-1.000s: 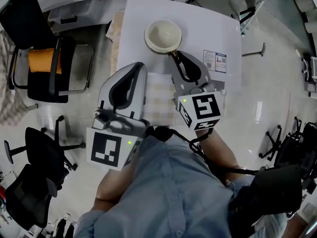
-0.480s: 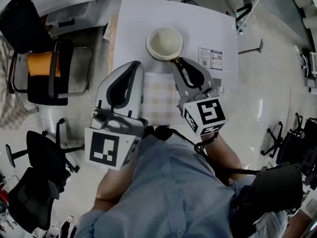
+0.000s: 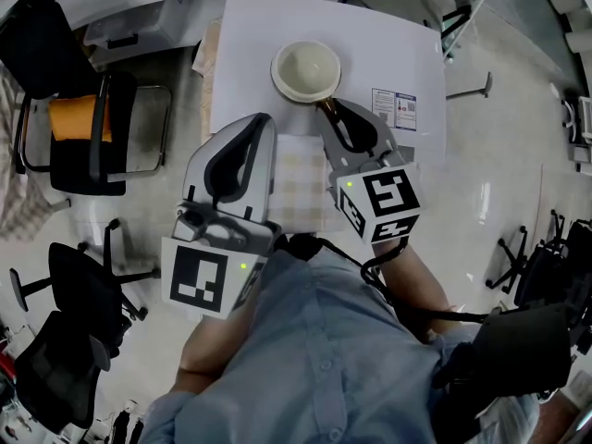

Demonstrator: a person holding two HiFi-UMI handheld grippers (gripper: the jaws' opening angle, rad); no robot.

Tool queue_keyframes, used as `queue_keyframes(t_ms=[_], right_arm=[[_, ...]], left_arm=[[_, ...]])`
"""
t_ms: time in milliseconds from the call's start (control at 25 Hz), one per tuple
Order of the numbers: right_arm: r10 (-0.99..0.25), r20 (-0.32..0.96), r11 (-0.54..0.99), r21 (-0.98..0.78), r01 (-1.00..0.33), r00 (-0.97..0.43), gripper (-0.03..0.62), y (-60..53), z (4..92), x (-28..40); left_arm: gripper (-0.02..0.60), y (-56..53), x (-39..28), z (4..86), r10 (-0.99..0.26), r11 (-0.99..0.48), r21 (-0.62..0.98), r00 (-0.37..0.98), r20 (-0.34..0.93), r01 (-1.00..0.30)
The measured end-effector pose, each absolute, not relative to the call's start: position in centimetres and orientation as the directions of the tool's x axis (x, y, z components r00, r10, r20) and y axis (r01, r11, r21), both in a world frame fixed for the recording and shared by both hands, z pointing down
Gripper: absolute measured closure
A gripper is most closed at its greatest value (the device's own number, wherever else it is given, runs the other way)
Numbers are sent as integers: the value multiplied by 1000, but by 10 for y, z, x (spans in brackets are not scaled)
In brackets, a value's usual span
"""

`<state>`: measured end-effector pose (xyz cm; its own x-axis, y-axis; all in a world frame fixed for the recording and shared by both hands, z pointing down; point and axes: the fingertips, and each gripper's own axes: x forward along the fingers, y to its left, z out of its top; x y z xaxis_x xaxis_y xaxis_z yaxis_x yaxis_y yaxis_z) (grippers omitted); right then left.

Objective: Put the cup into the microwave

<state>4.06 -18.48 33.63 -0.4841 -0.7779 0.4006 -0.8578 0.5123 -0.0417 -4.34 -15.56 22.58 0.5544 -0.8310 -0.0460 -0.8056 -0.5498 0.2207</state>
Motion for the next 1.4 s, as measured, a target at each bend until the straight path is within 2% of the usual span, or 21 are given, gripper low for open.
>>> queue_keyframes(t_ms=[200, 360, 520, 720, 840, 920, 1160, 1200, 1280, 1400], right_arm=[[-804, 323, 519, -31, -854, -500, 535, -180, 330, 49], [-810, 265, 538, -17, -843, -523, 536, -173, 321, 51], [-805, 271, 547, -8, -837, -529, 536, -173, 323, 51], [-799, 327, 527, -27, -850, -505, 533, -167, 336, 58], [-764, 402, 542, -22, -840, -504, 524, -166, 340, 57], [-726, 462, 557, -41, -830, -510, 433, -166, 342, 55], [-684, 543, 530, -90, -843, -488, 425, -174, 347, 52], [-682, 550, 527, -87, -846, -481, 429, -175, 350, 52], [-702, 536, 529, -49, -847, -470, 536, -177, 351, 52], [-737, 475, 542, -9, -840, -481, 545, -179, 345, 51]], left_arm=[[577, -154, -49, 238, -833, -540, 204, 553, 6, -816], [577, -160, -51, 230, -842, -532, 213, 539, -30, -819], [577, -163, -49, 227, -845, -528, 224, 534, -41, -819], [577, -160, -40, 228, -835, -542, 223, 549, -35, -810], [577, -159, -36, 231, -829, -550, 222, 558, -29, -805], [577, -158, -34, 229, -828, -553, 230, 558, -47, -801], [577, -157, -33, 239, -824, -553, 226, 566, -6, -802], [577, -157, -33, 240, -823, -554, 225, 568, -2, -802], [577, -156, -31, 242, -817, -560, 227, 576, 6, -797], [577, -158, -33, 243, -818, -558, 226, 575, 13, -799]])
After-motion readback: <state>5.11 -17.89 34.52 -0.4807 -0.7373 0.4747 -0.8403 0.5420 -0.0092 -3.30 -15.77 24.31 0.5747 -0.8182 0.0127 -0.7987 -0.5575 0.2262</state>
